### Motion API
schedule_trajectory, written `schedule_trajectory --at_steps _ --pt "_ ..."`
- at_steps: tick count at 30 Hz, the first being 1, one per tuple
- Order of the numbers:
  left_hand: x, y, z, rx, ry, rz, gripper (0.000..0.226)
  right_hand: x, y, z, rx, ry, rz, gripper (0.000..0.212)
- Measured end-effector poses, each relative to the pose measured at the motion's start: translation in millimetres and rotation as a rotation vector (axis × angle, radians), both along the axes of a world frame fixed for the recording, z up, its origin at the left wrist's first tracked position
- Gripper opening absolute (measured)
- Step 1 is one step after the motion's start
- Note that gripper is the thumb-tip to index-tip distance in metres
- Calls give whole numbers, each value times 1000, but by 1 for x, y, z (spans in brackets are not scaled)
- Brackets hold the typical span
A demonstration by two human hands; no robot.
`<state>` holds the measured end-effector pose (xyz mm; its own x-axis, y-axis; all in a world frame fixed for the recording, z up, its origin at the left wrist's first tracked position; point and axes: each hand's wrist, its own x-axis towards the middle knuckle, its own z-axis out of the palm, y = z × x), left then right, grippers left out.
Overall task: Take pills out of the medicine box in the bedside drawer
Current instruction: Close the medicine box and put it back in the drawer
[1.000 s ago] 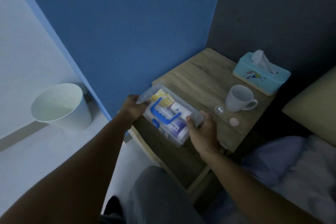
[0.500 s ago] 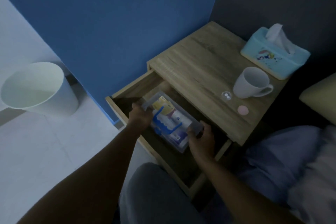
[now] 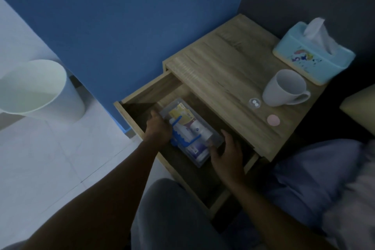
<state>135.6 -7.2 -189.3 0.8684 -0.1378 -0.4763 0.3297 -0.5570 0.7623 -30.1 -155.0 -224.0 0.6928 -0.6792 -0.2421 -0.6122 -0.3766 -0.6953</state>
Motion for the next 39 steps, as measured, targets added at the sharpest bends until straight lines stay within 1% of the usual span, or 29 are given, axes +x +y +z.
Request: schedule_trajectory --at_steps 2,4,6,8,9,11,13,15,16,17,20,21,23,26,30,33,39 --pt "-4 4 7 -12 -79 -37 46 -9 0 9 -167 -104 145 54" --pt "-8 11 14 -15 -190 -107 46 -16 -3 19 -251 -183 263 48" --pt "-11 22 20 22 -356 -178 46 -17 -10 29 -309 -239 343 44" --pt "-14 38 22 67 -520 -232 45 -15 -20 38 -361 -264 408 43" --pt "-16 46 21 73 -566 -237 47 -12 -26 43 -387 -262 441 44" --pt "-22 61 19 51 -586 -187 55 -8 -40 50 -440 -246 509 47" --pt "-27 73 13 51 -545 -118 73 -1 -57 55 -510 -224 577 50" --pt "-31 81 4 59 -442 -85 96 4 -73 56 -602 -193 650 50" --pt "-34 83 -1 56 -384 -80 104 6 -80 56 -634 -168 691 49" --pt "-37 85 -6 55 -334 -84 107 6 -87 56 -655 -141 738 48" --pt "-46 86 -22 23 -142 -145 86 6 -107 54 -643 -50 861 50" --pt "-47 86 -27 30 -70 -185 82 6 -111 53 -623 -27 883 51" --pt "-47 87 -34 39 2 -240 81 5 -114 51 -608 -15 895 52" --pt "-44 85 -37 -38 12 -243 78 2 -109 44 -635 -16 838 56" --pt "-39 68 -38 -66 19 -259 81 4 -112 39 -639 -2 785 58" --pt "-31 46 -40 -93 25 -250 84 4 -117 32 -651 5 772 58" --pt "-14 -2 -44 -169 18 -229 79 5 -120 29 -618 24 786 63"
